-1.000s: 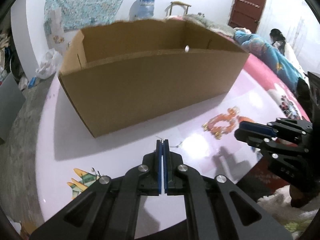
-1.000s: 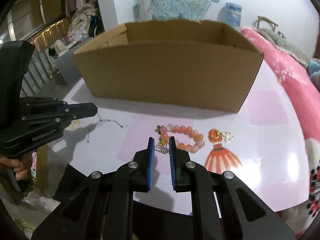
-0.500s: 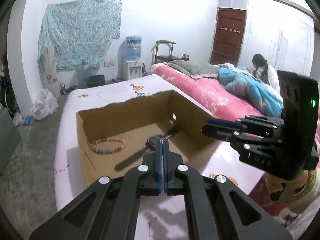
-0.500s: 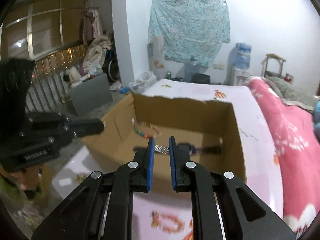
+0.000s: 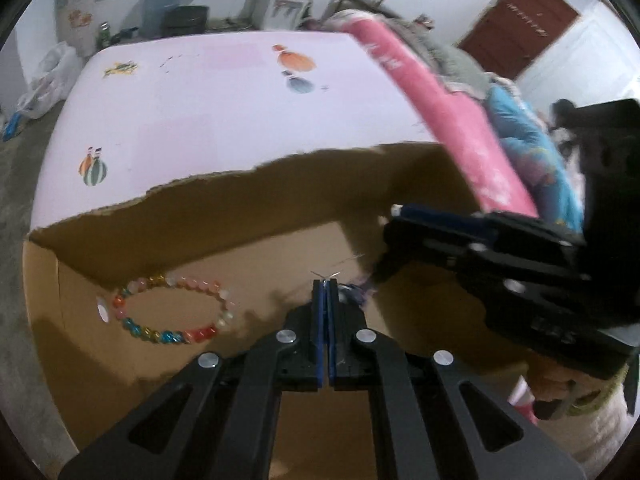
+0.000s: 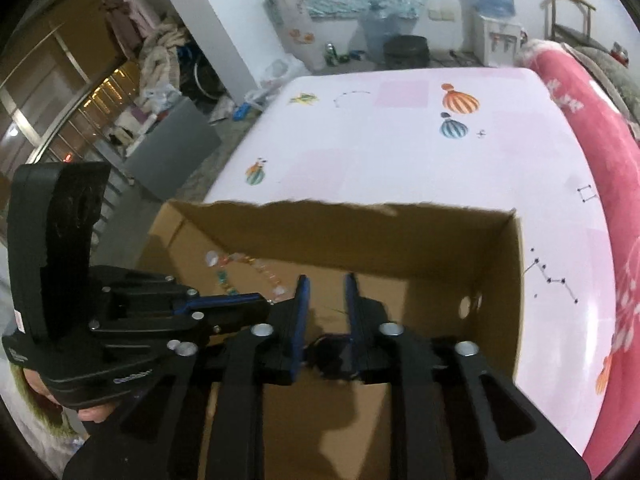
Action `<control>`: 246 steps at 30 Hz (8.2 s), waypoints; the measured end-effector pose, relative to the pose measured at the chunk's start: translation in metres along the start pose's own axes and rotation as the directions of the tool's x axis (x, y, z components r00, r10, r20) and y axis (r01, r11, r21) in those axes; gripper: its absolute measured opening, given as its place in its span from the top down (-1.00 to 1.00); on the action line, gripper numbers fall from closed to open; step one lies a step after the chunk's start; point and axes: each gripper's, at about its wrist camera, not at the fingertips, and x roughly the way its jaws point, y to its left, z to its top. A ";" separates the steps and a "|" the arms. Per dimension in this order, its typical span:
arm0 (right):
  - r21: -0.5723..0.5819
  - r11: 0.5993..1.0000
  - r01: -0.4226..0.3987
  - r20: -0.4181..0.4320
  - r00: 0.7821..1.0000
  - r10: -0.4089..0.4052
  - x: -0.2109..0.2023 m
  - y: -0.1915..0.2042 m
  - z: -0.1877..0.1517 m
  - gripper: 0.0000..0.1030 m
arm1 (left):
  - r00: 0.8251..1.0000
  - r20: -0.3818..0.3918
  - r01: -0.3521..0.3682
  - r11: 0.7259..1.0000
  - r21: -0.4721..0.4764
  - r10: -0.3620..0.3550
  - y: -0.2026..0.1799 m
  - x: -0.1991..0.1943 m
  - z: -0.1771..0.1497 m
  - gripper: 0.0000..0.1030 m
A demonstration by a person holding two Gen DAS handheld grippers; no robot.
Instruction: Organize jewelry
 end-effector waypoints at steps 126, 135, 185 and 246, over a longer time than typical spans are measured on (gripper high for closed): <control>0.134 0.982 0.133 0.054 0.989 -0.141 -0.046 0.038 -0.241 0.50 | 0.956 0.268 -0.186 0.958 0.220 0.124 -0.056 -0.025 -0.298 -0.43; 0.004 0.998 0.070 0.032 0.997 -0.070 -0.015 0.057 -0.232 0.60 | 0.944 0.253 -0.274 0.932 0.238 0.213 -0.070 -0.007 -0.290 -0.43; 0.167 0.986 0.022 0.115 0.992 -0.041 -0.049 0.014 -0.263 0.77 | 0.979 0.201 -0.126 0.884 0.450 0.037 -0.132 0.021 -0.275 0.21; 0.015 0.970 0.244 0.156 0.957 -0.243 -0.026 0.019 -0.243 0.84 | 0.978 0.196 -0.148 0.906 0.396 0.074 -0.113 0.020 -0.269 0.80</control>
